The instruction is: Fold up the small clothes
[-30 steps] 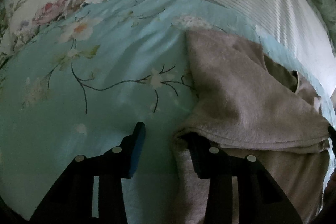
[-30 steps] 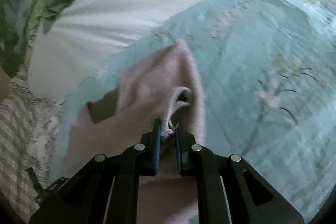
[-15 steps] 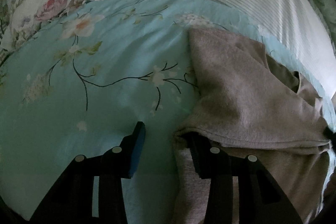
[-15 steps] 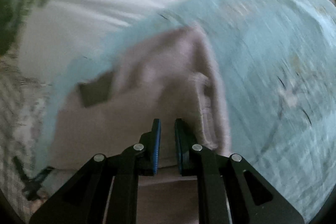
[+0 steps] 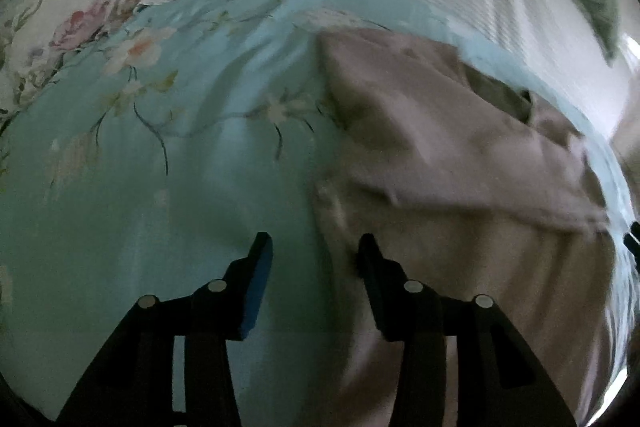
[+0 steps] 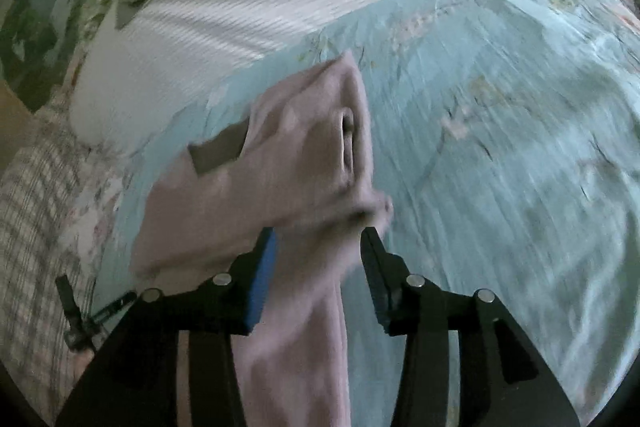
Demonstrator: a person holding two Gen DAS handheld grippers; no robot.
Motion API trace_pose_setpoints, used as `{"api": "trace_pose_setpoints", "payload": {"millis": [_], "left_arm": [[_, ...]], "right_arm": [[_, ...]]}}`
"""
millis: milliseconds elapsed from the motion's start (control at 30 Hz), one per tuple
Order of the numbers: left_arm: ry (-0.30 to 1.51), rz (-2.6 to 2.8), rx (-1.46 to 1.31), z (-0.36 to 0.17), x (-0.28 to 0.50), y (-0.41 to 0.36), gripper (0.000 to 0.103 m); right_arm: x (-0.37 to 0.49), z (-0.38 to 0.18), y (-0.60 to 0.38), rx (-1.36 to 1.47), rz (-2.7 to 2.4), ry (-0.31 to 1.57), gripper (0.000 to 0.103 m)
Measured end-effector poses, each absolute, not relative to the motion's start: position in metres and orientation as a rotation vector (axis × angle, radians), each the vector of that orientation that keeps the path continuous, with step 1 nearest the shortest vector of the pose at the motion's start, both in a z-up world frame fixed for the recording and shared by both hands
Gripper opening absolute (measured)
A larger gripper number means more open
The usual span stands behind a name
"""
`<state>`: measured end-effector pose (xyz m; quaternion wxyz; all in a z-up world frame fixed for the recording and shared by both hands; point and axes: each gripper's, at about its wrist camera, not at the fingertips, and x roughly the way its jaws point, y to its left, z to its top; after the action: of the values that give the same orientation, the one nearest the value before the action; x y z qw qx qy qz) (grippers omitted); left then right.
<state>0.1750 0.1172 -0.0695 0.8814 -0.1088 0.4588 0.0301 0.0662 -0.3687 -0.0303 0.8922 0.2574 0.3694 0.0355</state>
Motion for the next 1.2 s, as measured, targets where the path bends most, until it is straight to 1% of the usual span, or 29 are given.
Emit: {"api": "trace_pose_setpoints", "payload": {"millis": [133,267,433,600,667,833,1033,1100,1200], "left_arm": [[0.958,-0.038,-0.228,-0.066,0.132,0.112,0.051],[0.959,-0.129,-0.262,-0.065,0.085,0.114,0.059],[0.976,-0.197,-0.31,-0.072,0.022,0.123,0.064],[1.002,-0.211,-0.32,-0.083,-0.027,0.132,0.065],[1.015,-0.226,-0.333,-0.089,-0.044,0.133,0.069],[1.088,-0.246,-0.344,-0.111,-0.065,0.128,0.069],[1.094,-0.301,-0.36,-0.12,-0.06,0.12,0.067],[1.097,-0.333,-0.347,-0.12,-0.057,0.115,0.066],[1.104,-0.374,-0.32,-0.119,-0.054,0.11,0.058]], "right_arm": [[0.022,-0.042,-0.365,0.529,0.139,0.8,0.046],[-0.025,-0.06,-0.361,0.53,0.194,0.853,0.047],[-0.073,-0.081,-0.354,0.54,0.258,0.903,0.047],[-0.111,-0.092,-0.345,0.562,0.39,0.889,0.047],[-0.118,-0.096,-0.34,0.54,0.436,0.904,0.047],[-0.113,-0.108,-0.33,0.524,0.488,0.942,0.047],[-0.109,-0.113,-0.332,0.538,0.547,0.958,0.048],[-0.106,-0.116,-0.335,0.566,0.571,0.967,0.051],[-0.104,-0.111,-0.325,0.516,0.607,0.971,0.06]]}}
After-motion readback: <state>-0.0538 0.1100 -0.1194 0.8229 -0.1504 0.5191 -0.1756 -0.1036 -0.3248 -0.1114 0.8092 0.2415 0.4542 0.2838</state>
